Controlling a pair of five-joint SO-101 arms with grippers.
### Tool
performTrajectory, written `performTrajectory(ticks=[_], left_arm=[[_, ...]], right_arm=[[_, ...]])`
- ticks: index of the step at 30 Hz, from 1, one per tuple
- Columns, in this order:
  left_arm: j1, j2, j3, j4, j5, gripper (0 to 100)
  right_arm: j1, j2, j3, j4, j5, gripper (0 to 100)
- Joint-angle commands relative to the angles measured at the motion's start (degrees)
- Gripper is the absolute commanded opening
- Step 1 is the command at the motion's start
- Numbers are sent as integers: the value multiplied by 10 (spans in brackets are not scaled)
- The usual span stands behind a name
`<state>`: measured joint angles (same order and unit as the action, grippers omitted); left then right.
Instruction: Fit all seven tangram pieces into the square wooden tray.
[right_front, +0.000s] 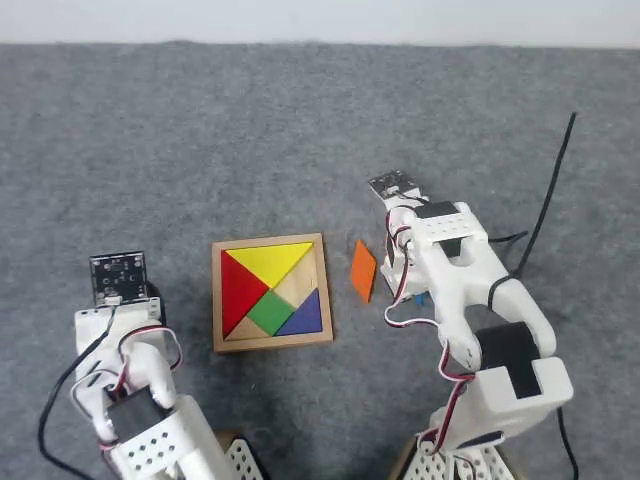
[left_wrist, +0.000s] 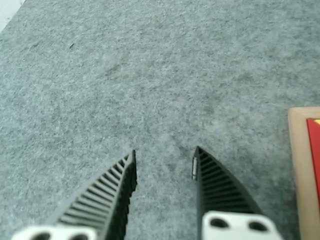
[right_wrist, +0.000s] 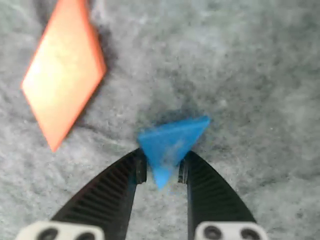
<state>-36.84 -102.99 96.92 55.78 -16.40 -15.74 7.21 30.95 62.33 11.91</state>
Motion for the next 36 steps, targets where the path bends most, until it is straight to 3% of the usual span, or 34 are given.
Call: performTrajectory(ticks=[1,4,10,17,27,36], left_arm=[[5,-13,-7,4,-6,180],[5,-13,-7,4,-4,180],[5,-13,-7,4,-4,180],[5,-13,-7,4,-4,179],[5,-13,-7,4,-4,180],[5,-13,-7,4,-4,180]], right_arm=[[-1,5,-18,-3,-45,85],[-1,6,-42,-3,-130,85],[0,34,-74,-7,-183,87],[0,130,-194,67,-197,224],[2,151,-259,74,-263,210],[19,153,-257,69,-266,209]])
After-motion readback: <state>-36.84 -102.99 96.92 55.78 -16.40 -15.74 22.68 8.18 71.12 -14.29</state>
